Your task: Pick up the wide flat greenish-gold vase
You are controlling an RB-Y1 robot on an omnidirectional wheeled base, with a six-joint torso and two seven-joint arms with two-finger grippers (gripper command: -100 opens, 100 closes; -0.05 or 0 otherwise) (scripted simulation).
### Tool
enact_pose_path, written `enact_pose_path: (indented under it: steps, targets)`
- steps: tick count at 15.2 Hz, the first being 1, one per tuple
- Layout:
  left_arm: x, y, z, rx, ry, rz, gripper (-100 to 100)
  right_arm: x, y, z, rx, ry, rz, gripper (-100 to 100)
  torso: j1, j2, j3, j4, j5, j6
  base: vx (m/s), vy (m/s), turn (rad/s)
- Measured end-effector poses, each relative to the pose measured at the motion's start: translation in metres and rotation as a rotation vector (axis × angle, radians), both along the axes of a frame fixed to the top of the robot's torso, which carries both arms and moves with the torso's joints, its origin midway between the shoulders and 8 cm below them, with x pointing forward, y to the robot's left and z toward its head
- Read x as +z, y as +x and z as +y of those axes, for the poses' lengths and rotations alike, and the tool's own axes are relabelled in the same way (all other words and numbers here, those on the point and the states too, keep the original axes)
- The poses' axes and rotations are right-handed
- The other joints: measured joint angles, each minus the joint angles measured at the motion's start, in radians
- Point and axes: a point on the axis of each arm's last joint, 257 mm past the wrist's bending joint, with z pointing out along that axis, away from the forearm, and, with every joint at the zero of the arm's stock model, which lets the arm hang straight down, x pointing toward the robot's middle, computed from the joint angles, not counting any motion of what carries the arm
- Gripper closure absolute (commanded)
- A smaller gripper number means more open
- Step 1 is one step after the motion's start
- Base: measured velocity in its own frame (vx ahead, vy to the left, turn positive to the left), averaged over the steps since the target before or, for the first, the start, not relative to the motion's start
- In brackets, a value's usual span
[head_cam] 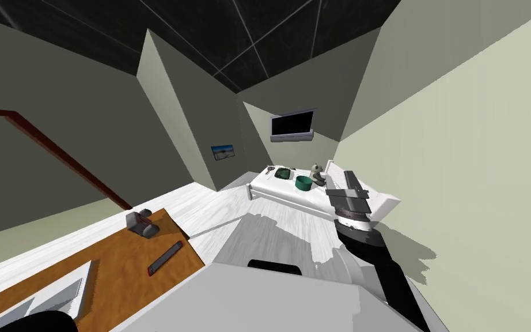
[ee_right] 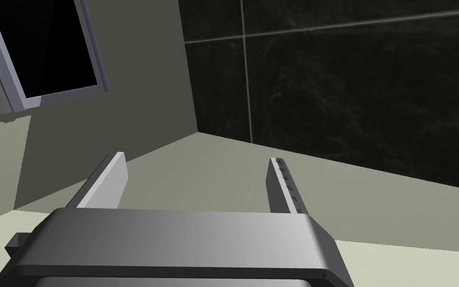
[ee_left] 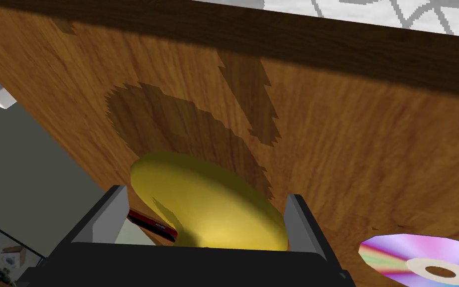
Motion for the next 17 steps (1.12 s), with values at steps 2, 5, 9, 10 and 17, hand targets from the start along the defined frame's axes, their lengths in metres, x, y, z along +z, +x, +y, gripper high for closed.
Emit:
enact_pose_path:
  steps: [2, 5, 9, 10, 17]
  targets:
    - [0.005, -0.031, 0.003, 0.026, -0.003, 0.051, -100, 0.000, 0.000, 0.000, 0.000, 0.000, 0.000, 0, 0.001, -0.002, -0.001, 0.000, 0.000, 0.000, 0.136, 0.030, -0.078]
    - [0.005, -0.062, 0.004, 0.055, -0.007, 0.100, -100, 0.000, 0.000, 0.000, 0.000, 0.000, 0.000, 0, -0.001, 0.001, 0.001, 0.000, 0.000, 0.000, 0.118, 0.005, -0.125]
    - [0.012, -0.121, 0.004, 0.110, -0.016, 0.198, -100, 0.000, 0.000, 0.000, 0.000, 0.000, 0.000, 0, 0.001, -0.002, -0.001, 0.000, 0.000, 0.000, 0.170, 0.039, -0.182]
    - [0.012, -0.137, 0.002, 0.131, -0.020, 0.230, -100, 0.000, 0.000, 0.000, 0.000, 0.000, 0.000, 0, 0.003, -0.004, -0.002, -0.001, 0.001, 0.001, 0.212, 0.069, -0.171]
    - [0.030, -0.191, -0.005, 0.184, -0.029, 0.313, -100, 0.000, 0.000, 0.000, 0.000, 0.000, 0.000, 0, -0.001, 0.004, 0.002, 0.001, 0.000, -0.001, 0.089, 0.019, -0.061]
